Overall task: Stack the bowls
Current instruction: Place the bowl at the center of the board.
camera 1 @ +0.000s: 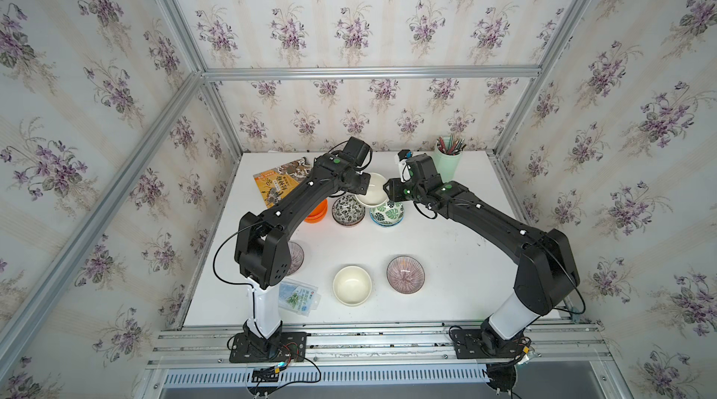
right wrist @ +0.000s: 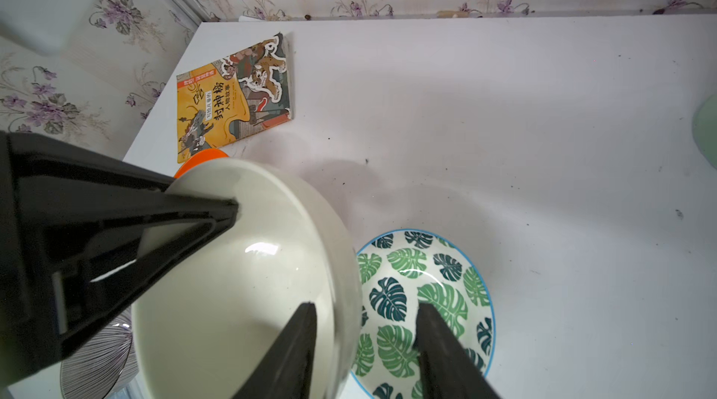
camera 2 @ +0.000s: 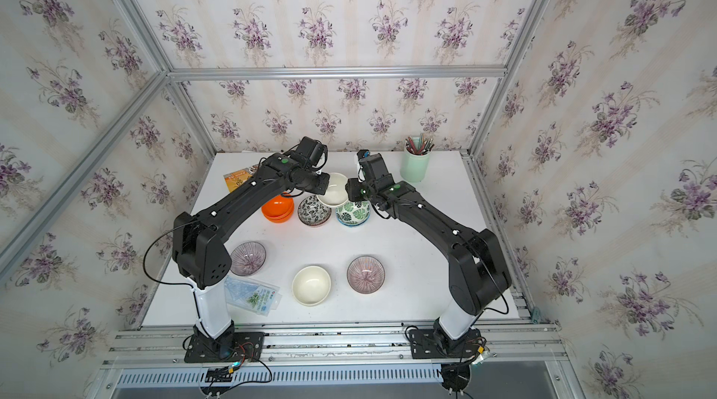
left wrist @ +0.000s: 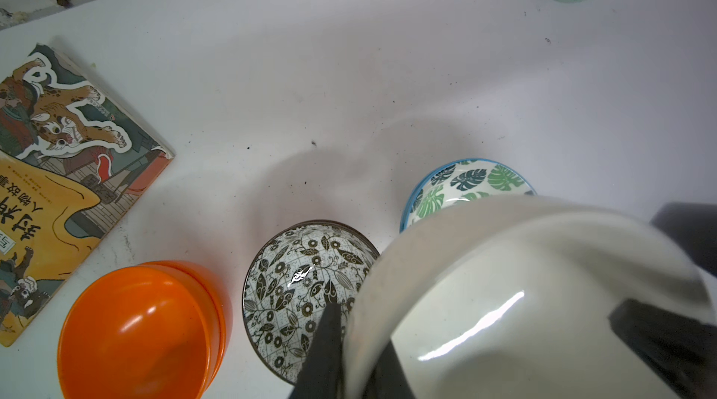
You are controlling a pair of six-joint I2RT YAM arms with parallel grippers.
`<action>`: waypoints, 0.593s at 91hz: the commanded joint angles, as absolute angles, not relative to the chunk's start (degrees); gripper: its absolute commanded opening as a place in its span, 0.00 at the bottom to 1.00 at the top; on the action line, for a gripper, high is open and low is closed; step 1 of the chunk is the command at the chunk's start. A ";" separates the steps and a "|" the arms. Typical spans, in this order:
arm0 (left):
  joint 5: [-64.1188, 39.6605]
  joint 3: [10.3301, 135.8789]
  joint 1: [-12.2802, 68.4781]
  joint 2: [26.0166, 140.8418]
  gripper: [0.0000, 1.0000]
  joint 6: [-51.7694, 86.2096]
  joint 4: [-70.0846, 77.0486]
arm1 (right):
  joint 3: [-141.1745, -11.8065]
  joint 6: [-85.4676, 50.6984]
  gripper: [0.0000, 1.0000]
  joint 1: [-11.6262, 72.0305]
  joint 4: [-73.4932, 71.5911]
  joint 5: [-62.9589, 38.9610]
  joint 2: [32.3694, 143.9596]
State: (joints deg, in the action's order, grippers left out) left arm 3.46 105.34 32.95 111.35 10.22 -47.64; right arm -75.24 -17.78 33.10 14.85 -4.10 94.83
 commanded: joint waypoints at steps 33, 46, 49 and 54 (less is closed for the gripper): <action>-1.81 100.59 33.00 108.33 0.00 13.57 -40.35 | -76.78 -18.70 0.11 33.26 14.28 -4.24 98.72; -3.55 100.41 33.21 108.76 0.08 13.57 -40.17 | -77.06 -19.48 0.01 33.02 14.88 -3.81 98.74; -4.20 100.52 33.22 108.83 0.15 13.29 -40.39 | -76.94 -19.79 0.01 32.76 14.93 -3.83 98.60; -5.21 100.82 33.34 108.77 0.33 12.60 -40.72 | -76.99 -20.15 0.00 32.15 15.17 -4.07 98.32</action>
State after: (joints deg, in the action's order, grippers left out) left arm 1.61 100.20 33.30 109.27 14.81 -43.00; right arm -76.60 -19.20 33.12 15.35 -2.57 98.78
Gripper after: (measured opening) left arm 0.165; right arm 0.099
